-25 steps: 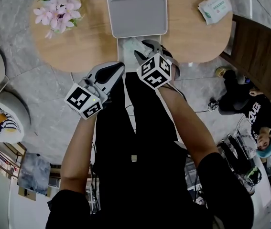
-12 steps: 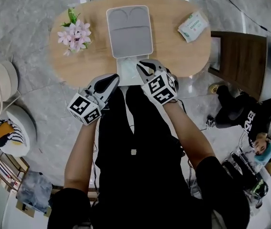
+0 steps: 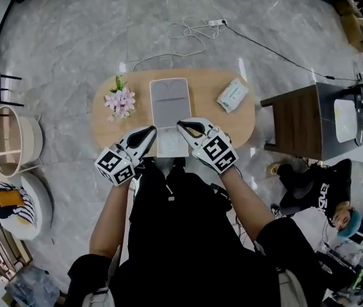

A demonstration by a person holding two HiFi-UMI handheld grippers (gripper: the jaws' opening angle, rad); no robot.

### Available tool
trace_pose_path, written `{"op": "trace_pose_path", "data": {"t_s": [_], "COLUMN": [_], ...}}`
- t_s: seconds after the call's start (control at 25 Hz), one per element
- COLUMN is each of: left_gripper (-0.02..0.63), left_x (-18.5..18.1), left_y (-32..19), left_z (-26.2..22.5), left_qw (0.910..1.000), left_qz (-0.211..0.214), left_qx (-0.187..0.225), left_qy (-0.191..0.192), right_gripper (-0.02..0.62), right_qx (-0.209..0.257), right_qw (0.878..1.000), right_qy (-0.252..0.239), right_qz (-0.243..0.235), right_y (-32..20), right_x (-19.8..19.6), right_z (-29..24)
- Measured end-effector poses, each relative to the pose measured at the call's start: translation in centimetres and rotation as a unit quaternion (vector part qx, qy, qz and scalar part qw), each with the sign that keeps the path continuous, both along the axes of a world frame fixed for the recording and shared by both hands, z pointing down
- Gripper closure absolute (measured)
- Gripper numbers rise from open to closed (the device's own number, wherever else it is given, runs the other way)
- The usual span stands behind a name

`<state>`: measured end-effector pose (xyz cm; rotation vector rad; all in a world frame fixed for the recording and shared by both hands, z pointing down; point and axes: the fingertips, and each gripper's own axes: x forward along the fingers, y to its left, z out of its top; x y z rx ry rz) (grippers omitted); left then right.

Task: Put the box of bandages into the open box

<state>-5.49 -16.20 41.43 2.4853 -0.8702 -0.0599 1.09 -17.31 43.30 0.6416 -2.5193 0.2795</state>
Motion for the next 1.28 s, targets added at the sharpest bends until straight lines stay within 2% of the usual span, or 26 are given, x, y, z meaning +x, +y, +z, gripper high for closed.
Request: {"op": "trace_pose_path", "data": {"t_s": [0.16,0.28,0.4,0.64,0.72,0.8,0.92,1.0,1.12,1.28], "left_gripper": [0.580,0.580,0.580,0.580,0.580,0.580,0.580,0.580,0.580,0.580], "left_x": [0.4,0.5,0.0,0.3,0.7,1.2,1.8,2.2,2.6,1.8], "left_y": [-0.1,0.0,0.9,4.6,5.7,6.6,6.9,7.1,7.9,8.2], "left_z": [-6.5,-10.6,-14.5,-20.8,-22.1,-22.7,-22.2,-21.6,-20.7,-20.5], "left_qw": [0.9981,0.9936,0.9897,0.9833,0.9808,0.9787,0.9781,0.9799,0.9820,0.9832], "left_qz": [0.006,0.015,0.009,0.008,0.016,0.026,0.027,0.027,0.034,0.009], "left_qx": [0.059,0.106,0.137,0.180,0.193,0.203,0.206,0.198,0.186,0.182], "left_qy": [-0.015,-0.037,-0.040,-0.023,-0.019,-0.011,-0.003,0.000,0.002,0.013], "right_gripper": [0.584,0.584,0.584,0.584,0.584,0.584,0.584,0.584,0.584,0.584], "right_qx": [0.068,0.125,0.154,0.193,0.192,0.161,0.112,0.101,0.087,0.085], "right_qw": [0.996,0.989,0.980,0.944,0.934,0.925,0.912,0.907,0.898,0.898], "right_qy": [-0.055,-0.071,-0.120,-0.264,-0.296,-0.335,-0.387,-0.399,-0.412,-0.407], "right_qz": [-0.020,-0.032,-0.028,-0.038,-0.062,-0.082,-0.078,-0.086,-0.124,-0.147], "right_y": [0.3,0.4,1.1,5.0,6.4,7.5,8.0,8.6,9.9,10.5], "right_x": [0.9,1.8,2.8,6.0,6.6,7.1,8.4,8.8,8.5,8.2], "right_z": [-8.8,-14.0,-19.0,-26.7,-27.6,-27.3,-26.3,-25.9,-25.9,-26.0]}}
